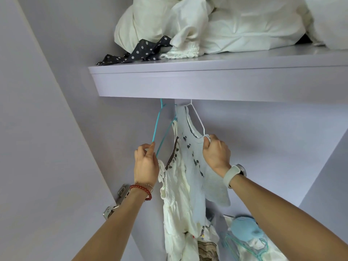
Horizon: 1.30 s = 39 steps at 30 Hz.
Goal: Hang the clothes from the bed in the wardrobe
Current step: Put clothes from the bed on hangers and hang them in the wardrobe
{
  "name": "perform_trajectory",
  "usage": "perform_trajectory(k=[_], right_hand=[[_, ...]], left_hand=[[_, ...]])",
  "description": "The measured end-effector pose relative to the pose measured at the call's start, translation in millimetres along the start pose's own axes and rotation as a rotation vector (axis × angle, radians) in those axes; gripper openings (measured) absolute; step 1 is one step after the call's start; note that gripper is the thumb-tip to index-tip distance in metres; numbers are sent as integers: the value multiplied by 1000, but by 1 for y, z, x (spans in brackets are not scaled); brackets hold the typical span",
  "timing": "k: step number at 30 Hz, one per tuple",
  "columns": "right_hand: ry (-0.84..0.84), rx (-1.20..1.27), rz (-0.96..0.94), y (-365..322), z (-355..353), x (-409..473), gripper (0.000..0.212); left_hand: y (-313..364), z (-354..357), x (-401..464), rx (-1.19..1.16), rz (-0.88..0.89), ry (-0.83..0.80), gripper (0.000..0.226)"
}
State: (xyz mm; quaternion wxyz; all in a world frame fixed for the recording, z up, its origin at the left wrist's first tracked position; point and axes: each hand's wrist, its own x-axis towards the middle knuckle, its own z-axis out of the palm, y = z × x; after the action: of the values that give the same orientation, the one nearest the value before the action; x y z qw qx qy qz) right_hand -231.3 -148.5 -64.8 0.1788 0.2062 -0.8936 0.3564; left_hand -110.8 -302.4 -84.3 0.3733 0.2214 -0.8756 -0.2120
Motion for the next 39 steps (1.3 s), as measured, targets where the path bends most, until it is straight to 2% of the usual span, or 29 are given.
perform_trajectory(k=[2,7,11,16,22,26,30,32,34,36,39], right_hand=[[52,33,6,6,-6,-3,30],[161,130,28,35,-22,-35,22],[153,132,32,67,-38,-81,13],[34,30,128,110,-73,-163,10],[16,-157,241,127,-146,-283,19],[15,-227,354,112,-180,-371,40],[22,-371,498,89,-195,-456,39],[44,-447,579,78,-201,-495,39],[95,-506,686,70,-209,-528,29],[178,-533,805,63,-216,-559,12],[264,-554,930,44,-219,-606,17]], left_hand=[[2,0,-2,27,6,1,37],[17,3,-14,286,72,-1,43],[40,16,-28,201,270,-18,47],[64,48,-54,-66,323,-304,53],[63,90,-110,-3,510,-729,51],[70,97,-166,-81,676,-947,44],[82,92,-226,-144,808,-1129,27],[85,82,-254,-231,783,-1296,22],[89,66,-280,-343,758,-1425,20],[97,53,-308,-440,801,-1423,19],[119,32,-347,-536,906,-1329,14]])
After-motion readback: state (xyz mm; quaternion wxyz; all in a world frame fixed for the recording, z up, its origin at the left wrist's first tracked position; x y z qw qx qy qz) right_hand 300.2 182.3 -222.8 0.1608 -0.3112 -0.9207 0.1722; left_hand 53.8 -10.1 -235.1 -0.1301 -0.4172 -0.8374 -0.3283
